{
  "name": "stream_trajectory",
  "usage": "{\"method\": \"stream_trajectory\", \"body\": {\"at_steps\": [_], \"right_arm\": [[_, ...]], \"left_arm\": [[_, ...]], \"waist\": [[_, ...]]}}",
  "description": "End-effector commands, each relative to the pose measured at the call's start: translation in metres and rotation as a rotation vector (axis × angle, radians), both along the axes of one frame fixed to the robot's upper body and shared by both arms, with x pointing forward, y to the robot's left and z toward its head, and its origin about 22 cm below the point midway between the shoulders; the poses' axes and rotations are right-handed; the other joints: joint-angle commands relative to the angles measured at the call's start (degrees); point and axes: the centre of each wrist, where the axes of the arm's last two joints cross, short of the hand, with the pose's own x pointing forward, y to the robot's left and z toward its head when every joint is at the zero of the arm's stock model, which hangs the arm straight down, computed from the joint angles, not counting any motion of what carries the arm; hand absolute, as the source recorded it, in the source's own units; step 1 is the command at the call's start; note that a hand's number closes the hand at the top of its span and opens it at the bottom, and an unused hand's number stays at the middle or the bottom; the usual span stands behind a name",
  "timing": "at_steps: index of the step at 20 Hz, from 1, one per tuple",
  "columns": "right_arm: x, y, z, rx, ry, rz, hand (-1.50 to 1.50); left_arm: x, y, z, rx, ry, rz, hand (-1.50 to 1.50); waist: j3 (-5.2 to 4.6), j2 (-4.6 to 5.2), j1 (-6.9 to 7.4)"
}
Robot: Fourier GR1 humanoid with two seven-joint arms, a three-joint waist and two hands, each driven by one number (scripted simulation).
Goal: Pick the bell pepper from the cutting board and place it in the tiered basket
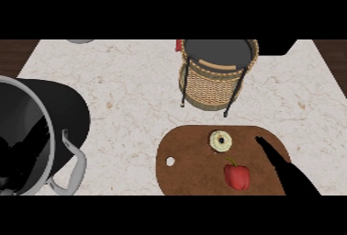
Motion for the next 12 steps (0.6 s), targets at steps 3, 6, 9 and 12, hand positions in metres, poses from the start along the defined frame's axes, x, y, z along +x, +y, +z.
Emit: {"method": "stream_trajectory", "body": {"at_steps": [3,6,9,12], "right_arm": [[0.006,-0.014,0.021,-0.090,0.091,-0.047,-1.50],[0.004,-0.002,0.015,-0.090,0.107,-0.076,-1.50],[-0.001,-0.011,0.005,-0.059,0.120,-0.083,-1.50],[-0.005,-0.029,0.002,-0.030,0.143,-0.057,-1.50]], "left_arm": [[-0.007,0.009,-0.009,0.008,0.019,-0.004,0.00],[-0.002,-0.010,-0.017,-0.009,0.008,-0.009,0.00],[0.007,0.012,-0.009,-0.004,0.020,0.024,0.00],[-0.008,0.015,-0.011,-0.025,0.010,0.011,0.00]], "waist": [[-0.37,0.20,-0.17],[-0.37,0.22,-0.20],[-0.36,0.24,-0.38],[-0.34,0.19,-0.28]]}}
